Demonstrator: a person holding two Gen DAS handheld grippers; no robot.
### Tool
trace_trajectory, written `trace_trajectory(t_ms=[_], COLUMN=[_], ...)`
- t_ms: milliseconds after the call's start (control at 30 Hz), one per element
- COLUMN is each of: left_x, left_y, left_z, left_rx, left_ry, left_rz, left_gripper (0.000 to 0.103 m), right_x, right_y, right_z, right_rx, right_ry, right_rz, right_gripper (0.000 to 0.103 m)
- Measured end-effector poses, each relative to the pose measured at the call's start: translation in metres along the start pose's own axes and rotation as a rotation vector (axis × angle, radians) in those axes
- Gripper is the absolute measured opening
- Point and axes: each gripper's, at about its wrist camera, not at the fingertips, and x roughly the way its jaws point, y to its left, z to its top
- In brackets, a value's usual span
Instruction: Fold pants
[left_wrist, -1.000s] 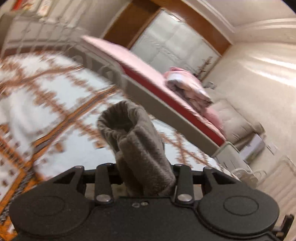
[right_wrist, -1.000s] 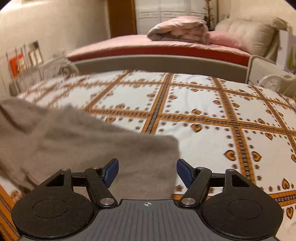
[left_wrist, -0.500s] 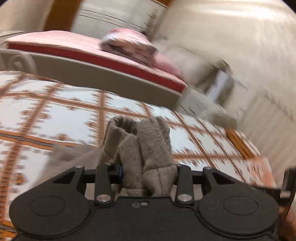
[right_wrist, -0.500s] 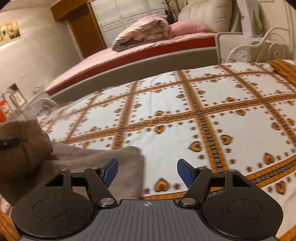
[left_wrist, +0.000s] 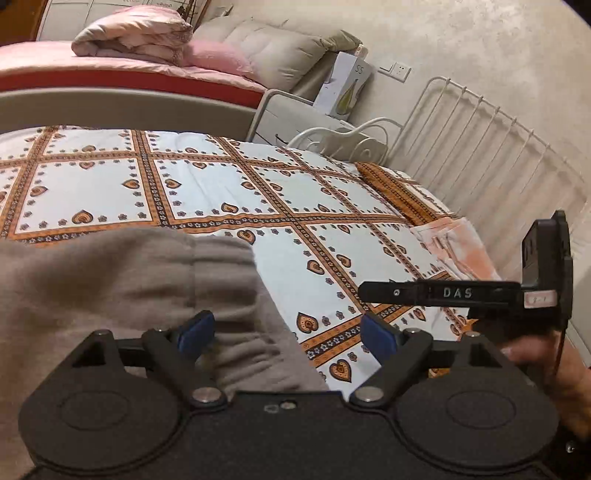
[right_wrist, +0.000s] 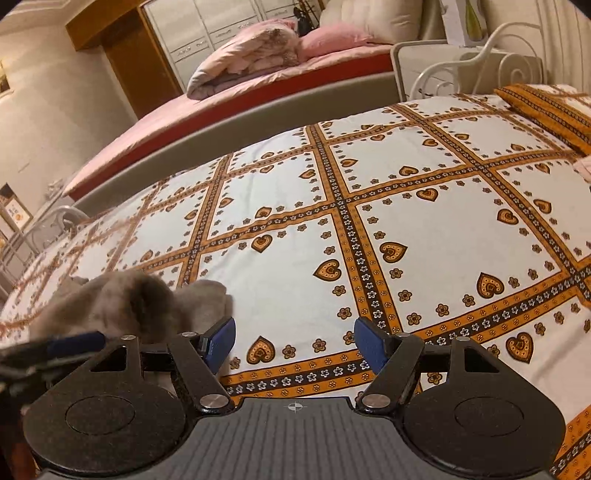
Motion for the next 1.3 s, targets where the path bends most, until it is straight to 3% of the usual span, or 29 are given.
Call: trace_trajectory(t_ms=[100, 233, 333, 400, 500, 667, 767, 900, 967, 1000, 1067, 1133, 1300], left_x=[-0.013, -0.042, -0.066, -0.085, -0.113, -0.153, -0.171, -0.181, -0.185, -0.188, -0.192, -0.192, -0.189], left_y=[0.014, 0.047, 0.077, 0.096, 0.123, 0.161, 0.177, 0.186, 0.187, 0.188, 0.188, 0.189, 0.190], left_z=[0.003, 0.014, 0.018, 0.018, 0.013, 0.002, -0.007, -0.015, -0.017, -0.018, -0.019, -0.019, -0.018], left_rx=[-0.037, -0.118, -0.158, -0.182, -0.210, -0.271, -0.294, -0.296, -0.301, -0.302, -0.303, -0.310, -0.320], left_ry=[-0.022, -0.072, -0.081, -0.087, -0.083, -0.085, -0.087, -0.063, -0.060, -0.065, -0.071, -0.071, -0.074], left_rz=[0.046, 0.127, 0.191, 0.232, 0.308, 0.388, 0.410, 0.426, 0.426, 0.423, 0.423, 0.421, 0.414], left_gripper=[0.074, 0.075, 0.076, 0.076, 0.076, 0.076, 0.077, 0.077, 0.077, 0.077, 0.077, 0.077, 0.077], right_x=[-0.001, -0.007, 0.004, 0.015, 0.028, 0.032, 0.036, 0.057, 0.067, 0.071, 0.077, 0.072, 0.023], right_y=[0.004, 0.018, 0.023, 0.024, 0.027, 0.029, 0.036, 0.053, 0.063, 0.068, 0.074, 0.076, 0.070], right_z=[0.001, -0.001, -0.008, -0.015, -0.021, -0.019, -0.017, -0.021, -0.024, -0.023, -0.021, -0.022, -0.006], right_rx=[0.011, -0.004, 0.075, 0.139, 0.191, 0.238, 0.233, 0.202, 0.188, 0.169, 0.128, 0.079, 0.071], right_ry=[-0.008, -0.024, 0.076, 0.146, 0.215, 0.168, 0.180, 0.250, 0.254, 0.246, 0.236, 0.231, 0.053], right_rz=[0.025, 0.169, 0.349, 0.404, 0.435, 0.451, 0.512, 0.476, 0.462, 0.452, 0.448, 0.445, 0.530], right_gripper=[0.071, 0.071, 0.071, 0.071, 0.071, 0.071, 0.071, 0.066, 0.054, 0.042, 0.041, 0.021, 0.018])
